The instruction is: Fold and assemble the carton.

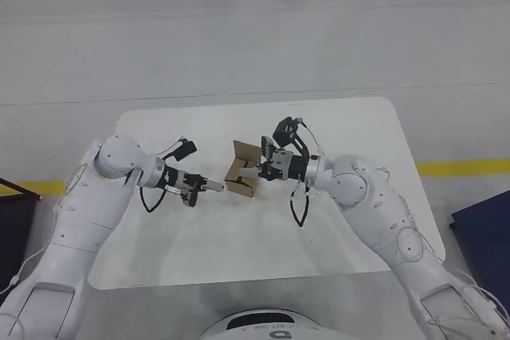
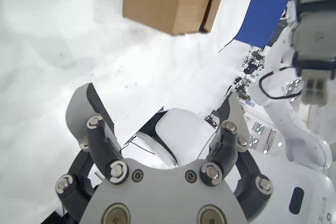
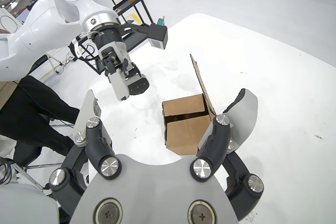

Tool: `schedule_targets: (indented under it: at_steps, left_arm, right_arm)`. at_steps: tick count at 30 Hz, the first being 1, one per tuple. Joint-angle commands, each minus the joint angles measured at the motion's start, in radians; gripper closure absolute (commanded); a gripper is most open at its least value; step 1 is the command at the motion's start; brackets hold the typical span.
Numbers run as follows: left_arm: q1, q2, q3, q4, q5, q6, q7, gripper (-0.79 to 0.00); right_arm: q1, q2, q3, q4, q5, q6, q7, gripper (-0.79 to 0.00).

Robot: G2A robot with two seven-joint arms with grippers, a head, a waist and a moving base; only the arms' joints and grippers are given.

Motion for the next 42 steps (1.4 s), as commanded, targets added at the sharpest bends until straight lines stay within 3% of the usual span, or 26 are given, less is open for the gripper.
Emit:
schedule_targets:
  at_steps: [1,4,9,25,32,42]
  left_arm:
    - [0.019,0.015,0.027,-0.039,0.077,0.066,0.002,-0.785]
    - [0.023,0.023,0.045,-0.057,0.084,0.115,0.003,-0.785]
    - [-0.018,0.012,0.109,0.011,0.146,0.174,0.048,-0.785]
    - [-0.132,-0.031,0.212,0.165,0.074,0.189,0.132,-0.785]
    - [-0.139,-0.032,0.215,0.181,0.052,0.172,0.14,-0.785]
    - [-0.074,-0.001,0.148,0.181,0.033,0.157,0.142,-0.785]
  right_arm:
    - [0.015,-0.003,-0.012,0.008,0.012,-0.004,0.007,-0.785]
    - [0.037,-0.009,-0.032,0.021,0.03,-0.016,0.016,-0.785]
    - [0.064,-0.018,-0.061,0.041,0.033,-0.017,0.021,-0.782]
    - [0.048,-0.013,-0.121,-0.011,-0.032,-0.009,0.152,-0.785]
    - [0.066,-0.021,-0.162,0.003,-0.039,0.016,0.189,-0.785]
    - [0.096,-0.034,-0.198,0.037,-0.043,0.069,0.193,-0.785]
